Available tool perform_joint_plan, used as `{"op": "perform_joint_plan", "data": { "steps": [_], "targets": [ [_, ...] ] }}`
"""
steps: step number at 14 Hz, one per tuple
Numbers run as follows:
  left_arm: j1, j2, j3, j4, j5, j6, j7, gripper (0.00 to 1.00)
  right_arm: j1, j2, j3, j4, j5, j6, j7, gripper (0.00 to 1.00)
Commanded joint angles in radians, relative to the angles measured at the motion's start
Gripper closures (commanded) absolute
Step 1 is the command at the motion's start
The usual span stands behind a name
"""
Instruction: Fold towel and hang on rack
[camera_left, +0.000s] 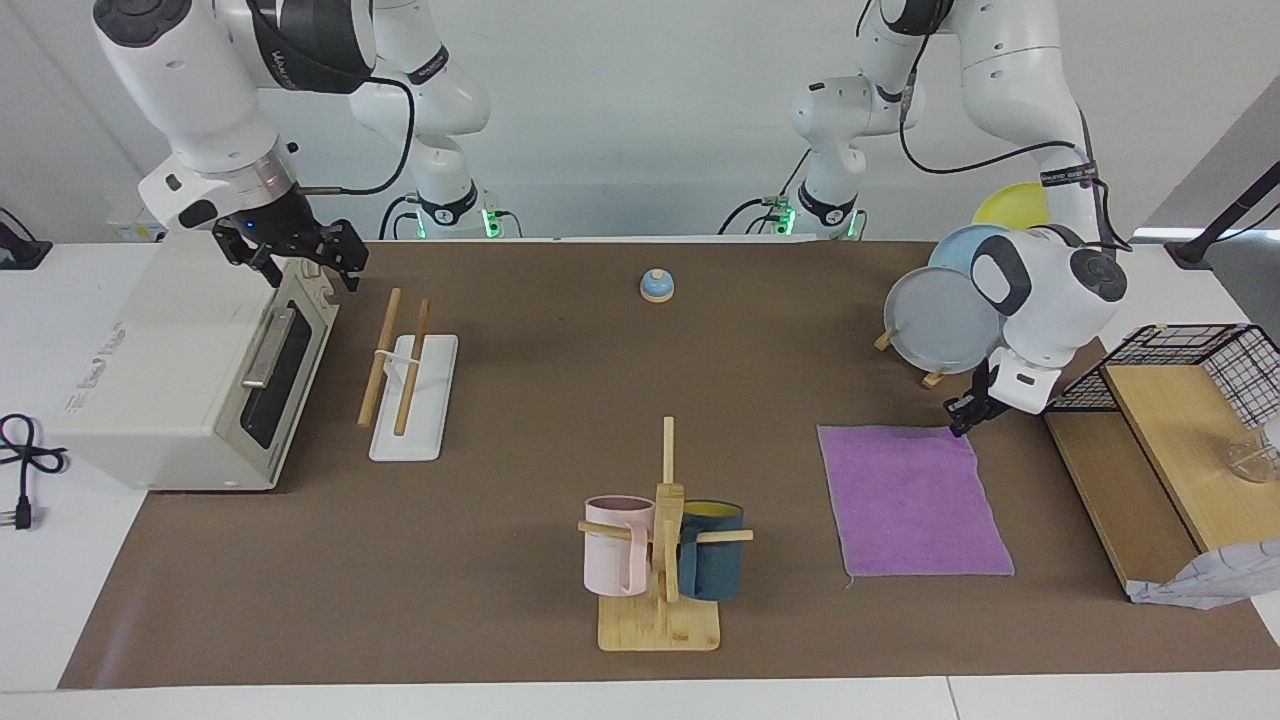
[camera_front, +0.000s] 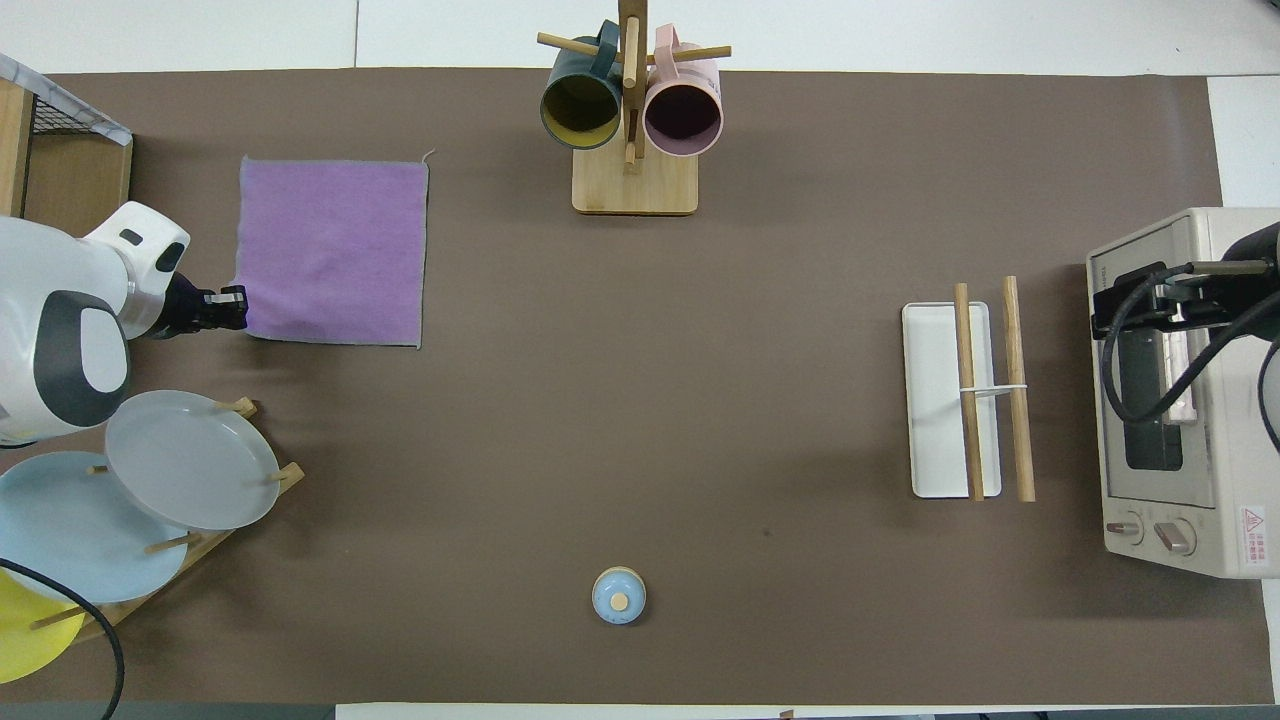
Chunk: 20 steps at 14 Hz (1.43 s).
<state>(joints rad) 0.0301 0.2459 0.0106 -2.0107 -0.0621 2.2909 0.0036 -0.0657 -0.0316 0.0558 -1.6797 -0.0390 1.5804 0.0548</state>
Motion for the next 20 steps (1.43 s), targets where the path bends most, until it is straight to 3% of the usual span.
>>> {"op": "perform_joint_plan", "data": {
  "steps": [1, 4, 6, 12, 14, 20],
  "targets": [
    [-0.167, -0.045, 0.002, 0.047, 0.221, -0.122, 0.038, 1.00, -0.017, -0.011, 0.009, -0.008, 0.025, -0.005, -0.026, 0.00],
    [-0.358, -0.040, 0.002, 0.020, 0.375, -0.116, 0.038, 1.00, -0.019, -0.011, 0.009, -0.008, 0.025, -0.005, -0.026, 0.00],
    [-0.453, 0.019, 0.005, 0.001, 0.413, -0.094, -0.028, 1.00, -0.017, -0.011, 0.009, -0.008, 0.025, -0.005, -0.026, 0.00],
    [-0.452, 0.027, -0.001, -0.003, 0.412, -0.080, -0.134, 1.00, -0.017, -0.011, 0.009, -0.008, 0.025, -0.005, -0.026, 0.00],
    [-0.450, 0.019, -0.003, -0.003, 0.386, -0.088, -0.145, 0.01, -0.017, -0.011, 0.009, -0.008, 0.025, -0.005, -0.026, 0.00],
    [-0.311, -0.040, -0.001, 0.038, 0.124, -0.103, -0.091, 0.00, -0.019, -0.011, 0.009, -0.008, 0.025, -0.005, -0.026, 0.00]
  ]
}}
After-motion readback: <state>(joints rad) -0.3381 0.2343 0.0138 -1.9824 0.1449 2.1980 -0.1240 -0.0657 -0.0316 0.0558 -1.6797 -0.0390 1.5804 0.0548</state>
